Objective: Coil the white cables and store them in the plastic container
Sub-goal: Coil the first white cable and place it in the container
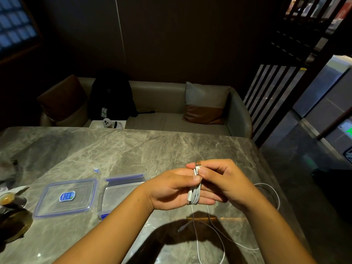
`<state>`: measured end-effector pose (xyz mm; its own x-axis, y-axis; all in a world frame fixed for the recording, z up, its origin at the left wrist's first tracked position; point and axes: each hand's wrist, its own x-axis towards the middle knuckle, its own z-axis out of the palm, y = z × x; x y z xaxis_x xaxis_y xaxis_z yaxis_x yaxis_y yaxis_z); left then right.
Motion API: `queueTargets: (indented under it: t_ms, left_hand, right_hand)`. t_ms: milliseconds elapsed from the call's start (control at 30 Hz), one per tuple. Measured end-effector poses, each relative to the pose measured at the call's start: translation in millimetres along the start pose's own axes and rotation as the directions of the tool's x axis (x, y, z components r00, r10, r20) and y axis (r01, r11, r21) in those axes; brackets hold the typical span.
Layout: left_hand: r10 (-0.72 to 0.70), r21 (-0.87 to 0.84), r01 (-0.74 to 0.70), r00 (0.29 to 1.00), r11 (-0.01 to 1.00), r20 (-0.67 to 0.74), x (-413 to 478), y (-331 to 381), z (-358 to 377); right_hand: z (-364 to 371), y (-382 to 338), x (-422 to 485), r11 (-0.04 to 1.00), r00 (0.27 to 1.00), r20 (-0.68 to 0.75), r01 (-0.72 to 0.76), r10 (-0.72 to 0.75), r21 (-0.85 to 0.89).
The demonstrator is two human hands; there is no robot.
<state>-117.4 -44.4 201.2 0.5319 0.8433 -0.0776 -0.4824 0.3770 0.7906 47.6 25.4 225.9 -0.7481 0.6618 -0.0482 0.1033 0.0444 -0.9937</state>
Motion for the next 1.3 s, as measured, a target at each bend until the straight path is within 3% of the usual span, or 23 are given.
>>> queueTargets:
  t_ms: [267, 467, 633, 767, 867, 1067, 1300]
  left_hand:
    - [0.076, 0.167, -0.053, 0.988, 0.985, -0.133, 2, -7, 6]
    - [0.057, 0.077, -0.049, 0.993, 0.996, -0.106, 5, -13, 9]
    - [-0.006, -0.169, -0.016, 0.992, 0.985, -0.123, 5, -14, 5]
    - [0.046, 0.026, -0.043, 0.994, 0.999, -0.099, 6, -12, 2]
    - [0.078, 0.149, -0.052, 0.981, 0.987, -0.175, 10, -12, 3]
    - [0.274, 0.418, -0.072, 0.851, 0.906, -0.447, 13, -11, 2]
    - [0.429, 0.538, -0.118, 0.752, 0.835, -0.501, 14, -23, -1]
  right_hand:
    - [-4, 0, -5, 0.999, 0.999, -0.029, 0.030, -0.030, -0.014]
    - [-4, 8, -6, 1.000, 0.997, -0.079, 0.007, -0.009, -0.027]
    - [-1, 10, -7, 0.998, 0.992, -0.118, 0.041, -0.046, -0.040]
    - [-4, 15, -8, 1.000, 0.984, -0.178, 0.025, -0.026, -0.009]
    - [-3, 18, -7, 0.999, 0.965, -0.258, 0.035, -0.043, -0.036]
    - [3, 26, -7, 1.000, 0.918, -0.395, 0.029, -0.027, 0.000]
    - [20, 33, 2, 0.996, 0.869, -0.494, 0.059, -0.019, 0.065]
